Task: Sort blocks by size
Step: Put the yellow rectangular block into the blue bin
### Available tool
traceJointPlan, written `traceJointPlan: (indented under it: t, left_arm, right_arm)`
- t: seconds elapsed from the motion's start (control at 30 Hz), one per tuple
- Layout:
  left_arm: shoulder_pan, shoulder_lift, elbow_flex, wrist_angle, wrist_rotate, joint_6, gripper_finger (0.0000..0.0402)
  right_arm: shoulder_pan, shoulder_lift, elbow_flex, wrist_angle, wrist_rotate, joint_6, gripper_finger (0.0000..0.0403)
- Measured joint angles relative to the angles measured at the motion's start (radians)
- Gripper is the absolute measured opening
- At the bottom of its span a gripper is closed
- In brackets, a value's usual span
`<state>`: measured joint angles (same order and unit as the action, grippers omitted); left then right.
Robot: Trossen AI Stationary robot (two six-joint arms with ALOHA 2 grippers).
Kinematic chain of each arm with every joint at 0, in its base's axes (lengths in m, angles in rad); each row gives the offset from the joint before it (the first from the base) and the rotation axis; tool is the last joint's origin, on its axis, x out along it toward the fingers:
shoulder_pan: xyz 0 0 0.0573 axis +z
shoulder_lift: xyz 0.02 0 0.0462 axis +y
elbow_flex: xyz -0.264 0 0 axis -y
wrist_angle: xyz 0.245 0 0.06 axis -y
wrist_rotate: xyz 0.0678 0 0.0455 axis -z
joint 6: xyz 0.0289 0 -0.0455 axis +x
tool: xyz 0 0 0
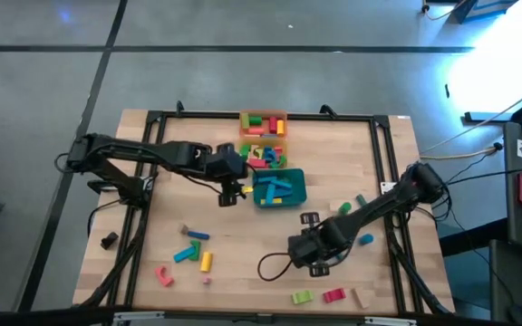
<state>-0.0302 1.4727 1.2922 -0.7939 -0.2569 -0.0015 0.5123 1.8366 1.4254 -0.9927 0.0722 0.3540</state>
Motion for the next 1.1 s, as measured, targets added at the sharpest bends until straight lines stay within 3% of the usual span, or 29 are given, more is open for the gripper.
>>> traceJointPlan:
  t: [0.3, 0.53, 0.73, 0.93, 1.1]
  left_arm:
    - [-0.032, 0.001, -0.008, -0.034, 0.0, 0.001, 0.0194]
    - [-0.035, 0.0, -0.008, -0.05, 0.0, 0.013, 0.0194]
    - [-0.035, 0.0, -0.008, -0.142, 0.0, -0.014, 0.0194]
    - [-0.07, -0.01, -0.008, -0.216, 0.0, -0.03, 0.0194]
    - [-0.118, -0.092, -0.008, -0.259, 0.0, -0.098, 0.0194]
  right_arm:
    - [-0.02, 0.082, 0.0, 0.005, -0.006, -0.019, 0.0123]
    - [-0.038, 0.116, 0.0, 0.002, -0.013, -0.027, 0.0197]
    - [-0.043, 0.142, 0.0, 0.034, -0.066, -0.147, 0.0239]
    - [-0.045, 0.193, 0.001, 0.053, -0.091, -0.237, 0.0232]
    - [-0.057, 0.224, 0.003, 0.051, -0.098, -0.261, 0.0194]
